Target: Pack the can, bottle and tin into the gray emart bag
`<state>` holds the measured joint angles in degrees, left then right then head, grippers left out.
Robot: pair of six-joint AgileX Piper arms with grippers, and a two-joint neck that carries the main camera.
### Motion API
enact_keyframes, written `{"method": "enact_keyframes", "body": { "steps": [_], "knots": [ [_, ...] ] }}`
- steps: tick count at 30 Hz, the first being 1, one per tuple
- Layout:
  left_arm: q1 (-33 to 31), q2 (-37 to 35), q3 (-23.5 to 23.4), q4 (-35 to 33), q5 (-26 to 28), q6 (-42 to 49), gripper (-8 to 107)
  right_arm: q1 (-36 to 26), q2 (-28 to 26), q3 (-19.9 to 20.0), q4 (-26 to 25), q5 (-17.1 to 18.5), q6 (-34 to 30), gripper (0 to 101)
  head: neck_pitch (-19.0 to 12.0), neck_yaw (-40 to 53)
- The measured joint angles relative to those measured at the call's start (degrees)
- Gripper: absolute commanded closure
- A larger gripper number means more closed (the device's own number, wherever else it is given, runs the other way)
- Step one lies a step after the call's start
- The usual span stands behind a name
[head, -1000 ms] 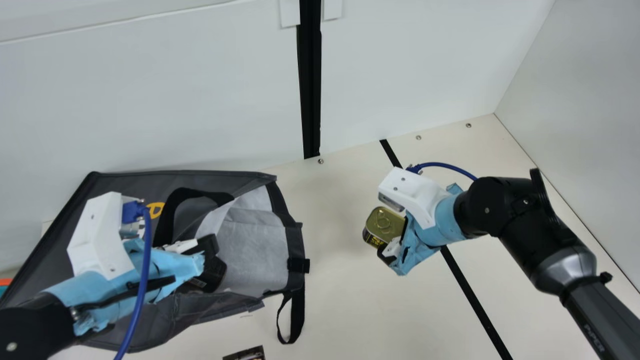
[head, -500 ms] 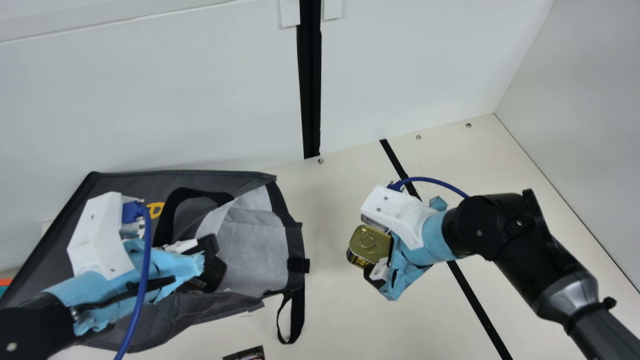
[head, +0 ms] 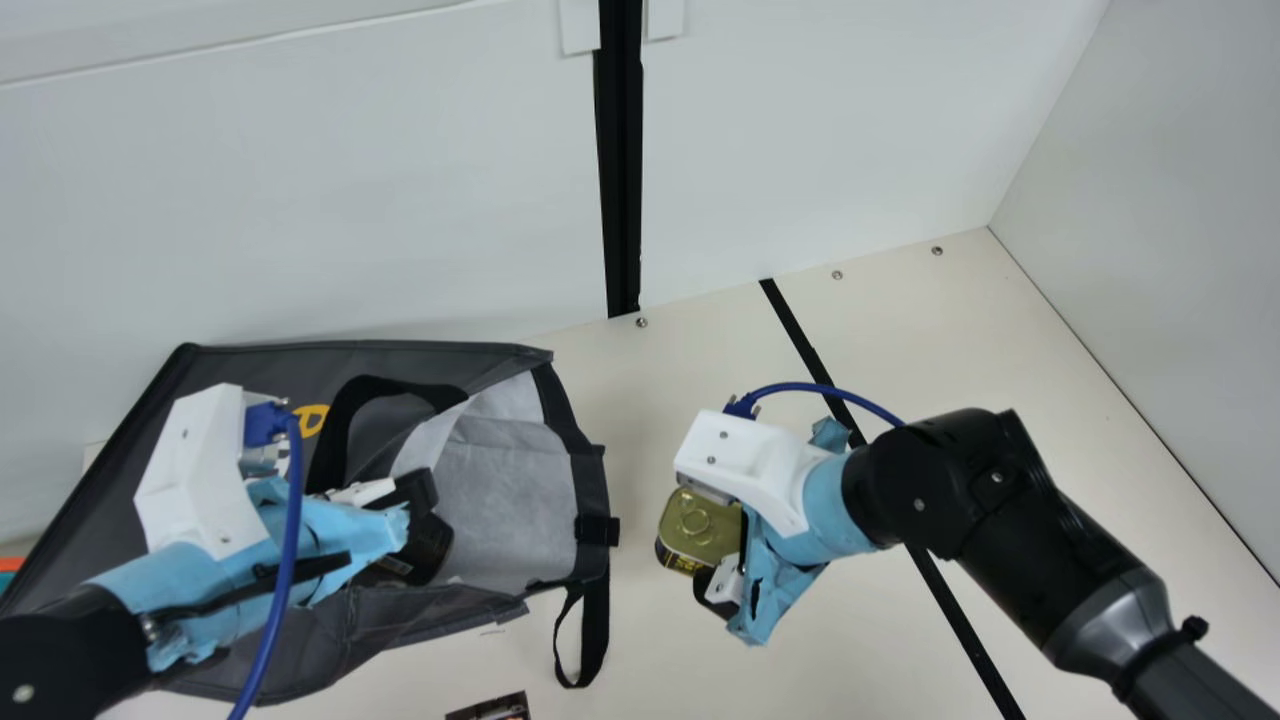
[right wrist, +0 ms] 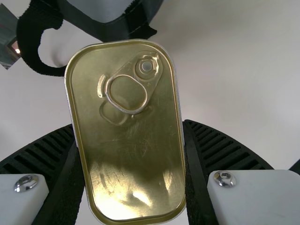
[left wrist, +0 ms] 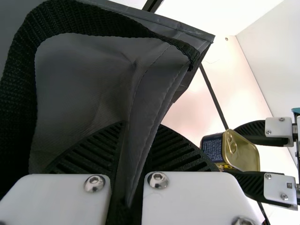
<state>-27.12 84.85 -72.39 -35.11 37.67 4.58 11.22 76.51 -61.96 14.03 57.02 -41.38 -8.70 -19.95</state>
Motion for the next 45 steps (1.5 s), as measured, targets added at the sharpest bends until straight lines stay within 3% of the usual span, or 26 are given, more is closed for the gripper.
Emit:
{"method": "enact_keyframes", "body": {
  "steps": [7, 16, 33, 45],
  "knots": [
    [0.0, 0.0, 0.0, 0.0, 0.0, 0.0, 89, 2.1, 0.4, 0.4, 1.2, -1.8, 0.3, 101, 0.0, 0.0],
    [0.0, 0.0, 0.0, 0.0, 0.0, 0.0, 89, 3.2, 0.4, 2.2, 6.6, -5.9, -3.0, 101, 0.0, 0.0],
    [0.0, 0.0, 0.0, 0.0, 0.0, 0.0, 89, 3.3, 2.1, 3.7, 22.3, -14.5, -12.7, 101, 0.0, 0.0],
    [0.0, 0.0, 0.0, 0.0, 0.0, 0.0, 89, 3.9, 4.2, 3.9, 32.8, -16.8, -21.1, 101, 0.0, 0.0]
  ]
}}
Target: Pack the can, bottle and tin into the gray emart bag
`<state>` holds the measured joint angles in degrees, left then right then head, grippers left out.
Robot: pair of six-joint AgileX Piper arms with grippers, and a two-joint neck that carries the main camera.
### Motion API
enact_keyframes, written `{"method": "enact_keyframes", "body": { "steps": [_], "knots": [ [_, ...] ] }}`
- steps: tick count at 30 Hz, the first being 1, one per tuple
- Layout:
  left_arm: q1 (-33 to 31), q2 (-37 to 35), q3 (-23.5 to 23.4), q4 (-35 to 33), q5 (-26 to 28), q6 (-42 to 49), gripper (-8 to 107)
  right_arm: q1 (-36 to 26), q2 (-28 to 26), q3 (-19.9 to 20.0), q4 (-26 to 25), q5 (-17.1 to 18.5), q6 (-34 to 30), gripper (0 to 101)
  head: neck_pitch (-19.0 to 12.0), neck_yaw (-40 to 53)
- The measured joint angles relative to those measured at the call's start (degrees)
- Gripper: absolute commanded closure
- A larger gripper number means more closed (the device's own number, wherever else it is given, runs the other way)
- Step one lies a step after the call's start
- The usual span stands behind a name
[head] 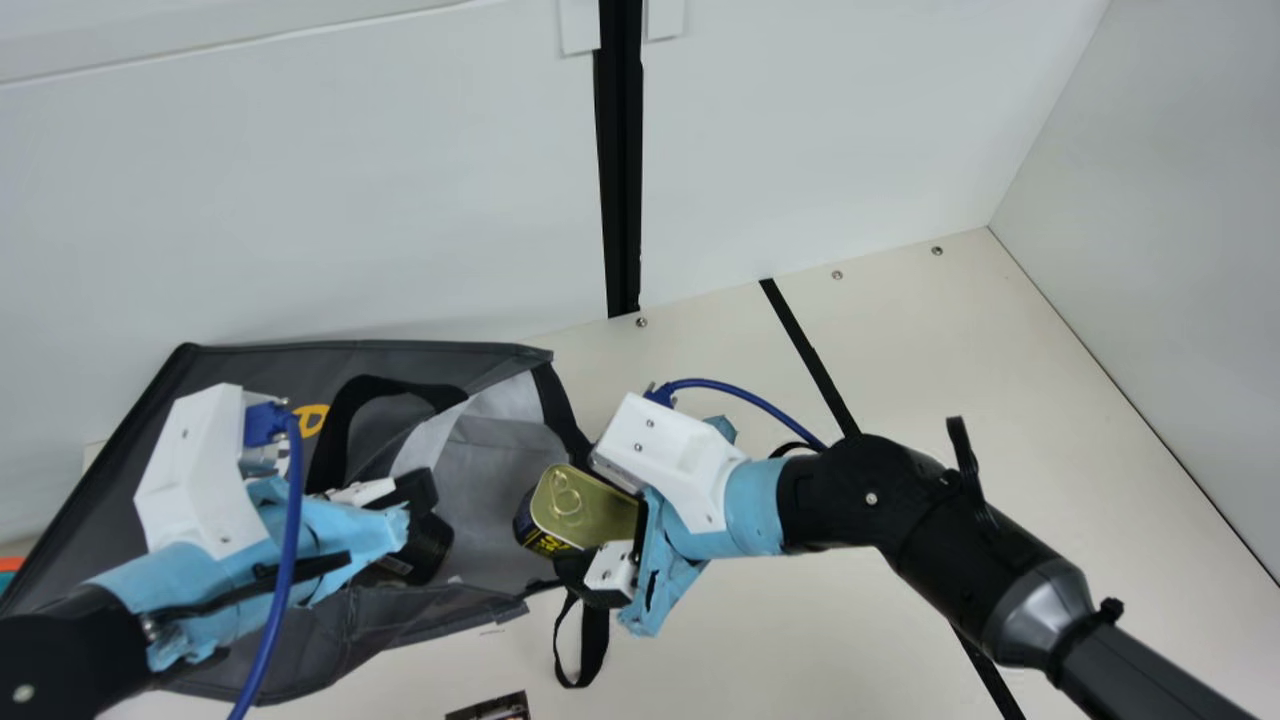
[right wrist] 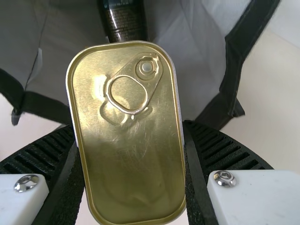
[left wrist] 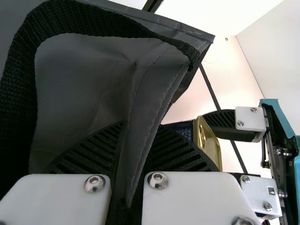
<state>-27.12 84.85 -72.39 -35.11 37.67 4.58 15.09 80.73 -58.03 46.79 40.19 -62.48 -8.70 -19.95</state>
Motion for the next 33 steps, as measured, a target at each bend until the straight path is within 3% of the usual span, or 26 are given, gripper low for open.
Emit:
{"method": "enact_keyframes", "body": {
  "steps": [11, 33],
  "knots": [
    [0.0, 0.0, 0.0, 0.0, 0.0, 0.0, 89, 1.1, 3.3, -1.2, 6.4, -1.4, -5.6, 101, 0.0, 0.0],
    [0.0, 0.0, 0.0, 0.0, 0.0, 0.0, 89, 4.5, 13.0, -6.7, 12.8, -4.3, -11.1, 101, 0.0, 0.0]
  ]
}}
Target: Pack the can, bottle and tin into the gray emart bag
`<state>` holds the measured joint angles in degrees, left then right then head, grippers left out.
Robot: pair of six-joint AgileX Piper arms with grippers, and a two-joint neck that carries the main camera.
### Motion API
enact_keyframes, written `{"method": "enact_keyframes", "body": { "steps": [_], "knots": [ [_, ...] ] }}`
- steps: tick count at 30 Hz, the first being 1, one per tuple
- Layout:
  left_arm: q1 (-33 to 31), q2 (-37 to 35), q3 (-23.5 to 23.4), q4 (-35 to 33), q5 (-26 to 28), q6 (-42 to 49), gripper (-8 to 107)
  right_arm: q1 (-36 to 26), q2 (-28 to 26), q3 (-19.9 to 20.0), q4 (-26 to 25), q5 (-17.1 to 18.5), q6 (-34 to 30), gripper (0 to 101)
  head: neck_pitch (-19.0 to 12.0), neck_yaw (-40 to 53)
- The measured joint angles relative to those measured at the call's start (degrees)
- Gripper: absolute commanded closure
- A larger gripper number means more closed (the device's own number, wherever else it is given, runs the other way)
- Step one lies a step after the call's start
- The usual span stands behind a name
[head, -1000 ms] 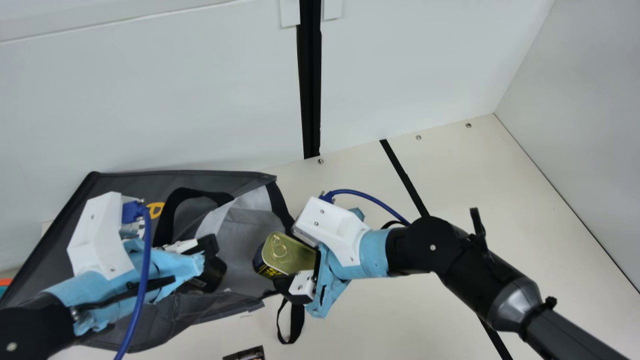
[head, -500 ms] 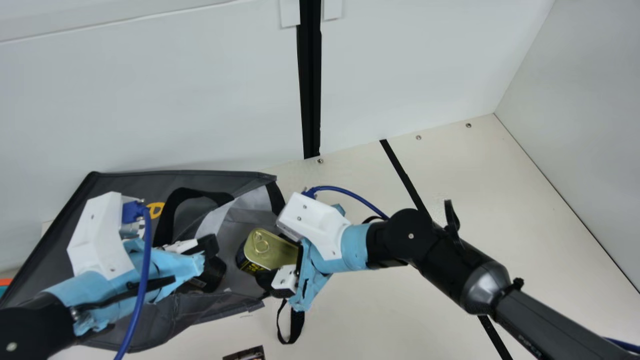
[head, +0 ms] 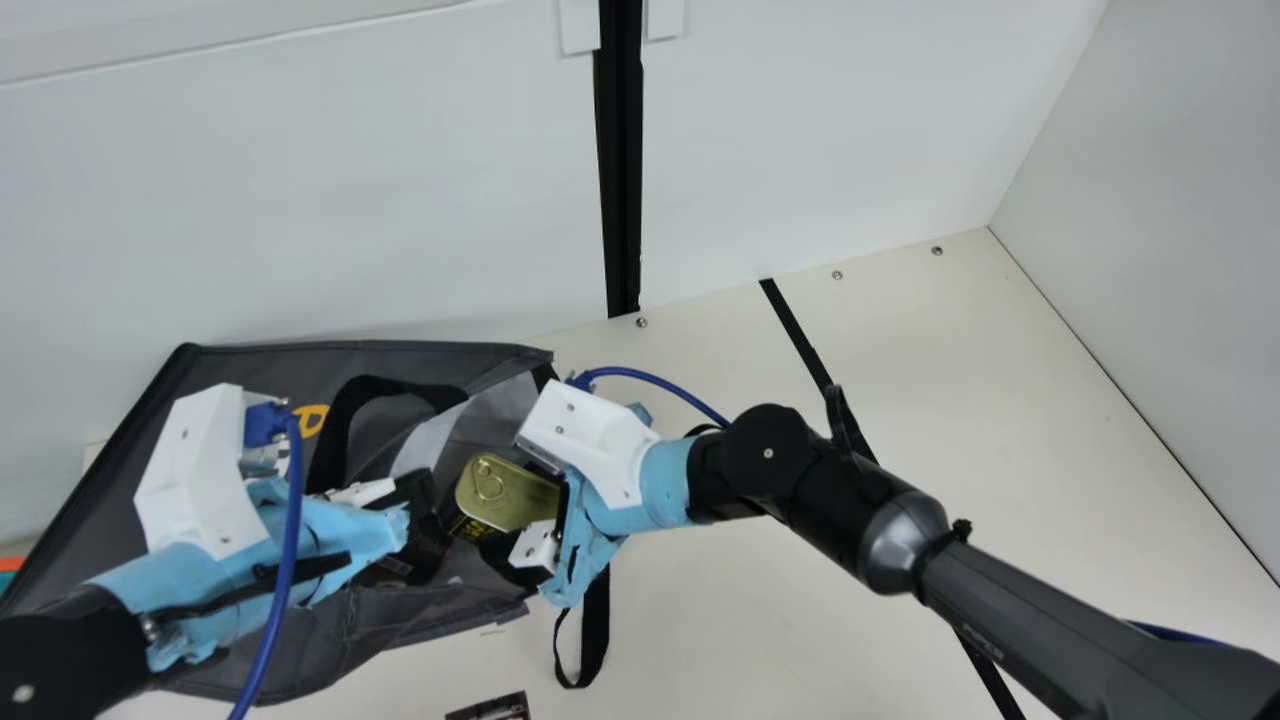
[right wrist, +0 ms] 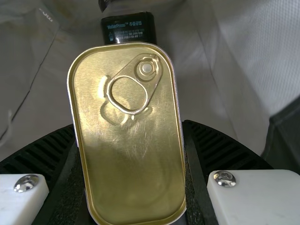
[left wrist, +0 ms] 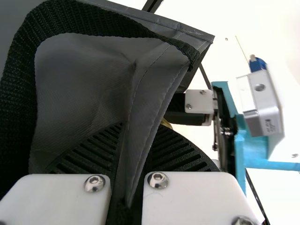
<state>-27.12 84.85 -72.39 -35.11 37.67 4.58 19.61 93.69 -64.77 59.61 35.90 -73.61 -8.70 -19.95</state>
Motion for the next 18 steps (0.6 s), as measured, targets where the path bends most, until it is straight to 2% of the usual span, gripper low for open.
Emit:
{"method": "enact_keyframes", "body": {
  "steps": [18],
  "knots": [
    [0.0, 0.0, 0.0, 0.0, 0.0, 0.0, 89, 1.1, 7.9, -3.8, 3.7, -2.0, -4.8, 101, 0.0, 0.0]
  ]
}}
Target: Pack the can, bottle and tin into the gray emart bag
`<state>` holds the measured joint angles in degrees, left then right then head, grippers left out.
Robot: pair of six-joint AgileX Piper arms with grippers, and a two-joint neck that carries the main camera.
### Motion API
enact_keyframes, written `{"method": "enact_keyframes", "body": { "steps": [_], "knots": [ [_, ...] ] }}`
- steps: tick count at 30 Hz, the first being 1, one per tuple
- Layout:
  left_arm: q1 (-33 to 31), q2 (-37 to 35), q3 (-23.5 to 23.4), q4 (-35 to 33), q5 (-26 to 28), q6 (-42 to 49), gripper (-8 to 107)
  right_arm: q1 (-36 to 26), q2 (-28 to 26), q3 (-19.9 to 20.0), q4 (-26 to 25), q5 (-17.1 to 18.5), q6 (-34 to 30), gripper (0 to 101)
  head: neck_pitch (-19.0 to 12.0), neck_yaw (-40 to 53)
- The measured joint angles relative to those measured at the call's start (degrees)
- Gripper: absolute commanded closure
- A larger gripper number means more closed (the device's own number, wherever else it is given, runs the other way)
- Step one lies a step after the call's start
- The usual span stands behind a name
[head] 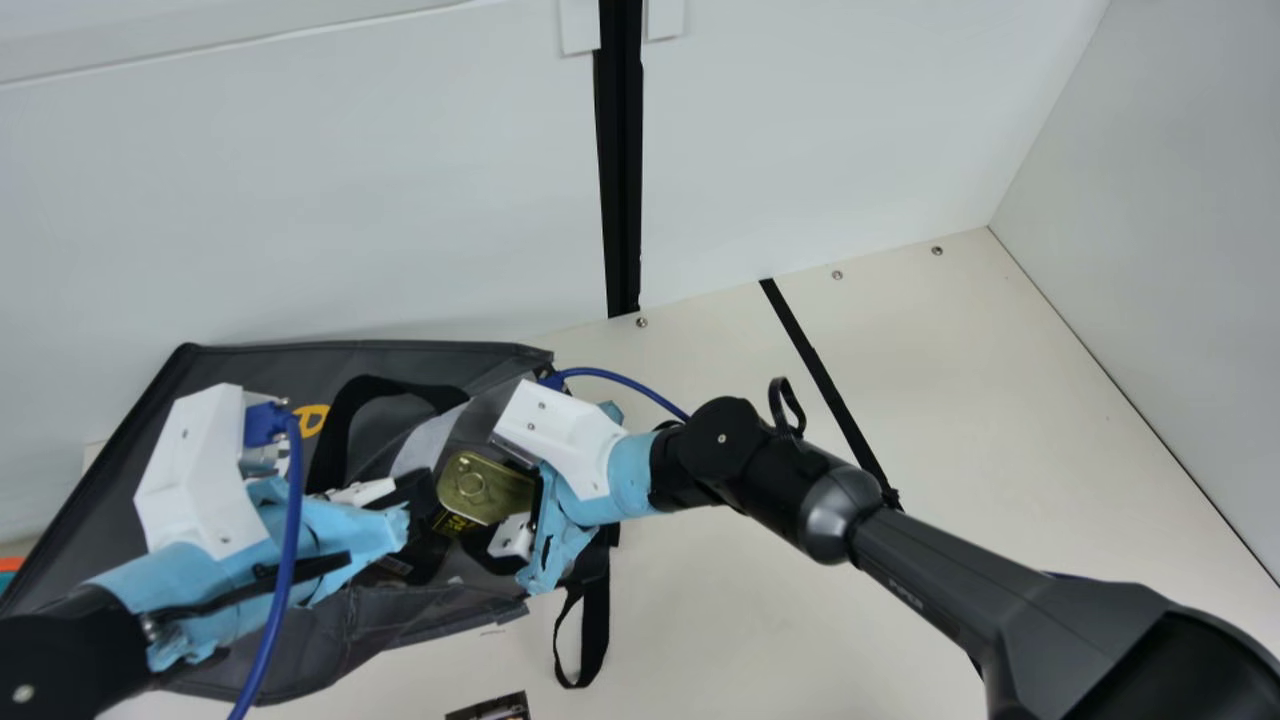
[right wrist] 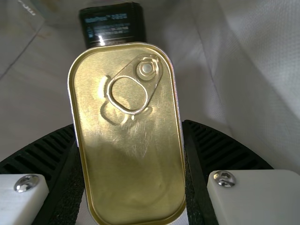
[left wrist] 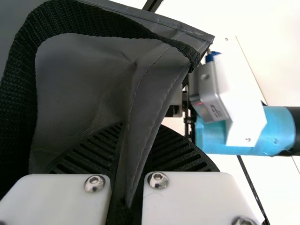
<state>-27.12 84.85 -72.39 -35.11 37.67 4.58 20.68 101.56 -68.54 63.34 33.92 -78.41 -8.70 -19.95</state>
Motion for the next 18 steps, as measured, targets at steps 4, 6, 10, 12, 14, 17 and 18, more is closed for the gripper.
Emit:
{"method": "enact_keyframes", "body": {
  "steps": [4, 6, 10, 12, 14, 17, 18],
  "knots": [
    [0.0, 0.0, 0.0, 0.0, 0.0, 0.0, 89, 0.3, 1.7, -1.2, 0.8, -0.5, -0.6, 101, 0.0, 0.0],
    [0.0, 0.0, 0.0, 0.0, 0.0, 0.0, 89, 0.4, 2.5, -1.8, 1.2, -0.8, -1.1, 101, 0.0, 0.0],
    [0.0, 0.0, 0.0, 0.0, 0.0, 0.0, 89, 0.8, 3.9, -2.7, 2.0, -1.3, -1.6, 101, 0.0, 0.0],
    [0.0, 0.0, 0.0, 0.0, 0.0, 0.0, 89, 1.0, 4.5, -3.1, 2.3, -1.4, -1.8, 95, 0.0, 0.0],
    [0.0, 0.0, 0.0, 0.0, 0.0, 0.0, 89, 1.1, 4.9, -3.4, 2.6, -1.4, -1.9, 88, 0.0, 0.0],
    [0.0, 0.0, 0.0, 0.0, 0.0, 0.0, 89, 1.1, 5.3, -3.8, 2.9, -1.5, -2.3, 78, 0.0, 0.0],
    [0.0, 0.0, 0.0, 0.0, 0.0, 0.0, 89, 1.2, 5.3, -3.9, 3.0, -1.5, -2.3, 75, 0.0, 0.0]
  ]
}}
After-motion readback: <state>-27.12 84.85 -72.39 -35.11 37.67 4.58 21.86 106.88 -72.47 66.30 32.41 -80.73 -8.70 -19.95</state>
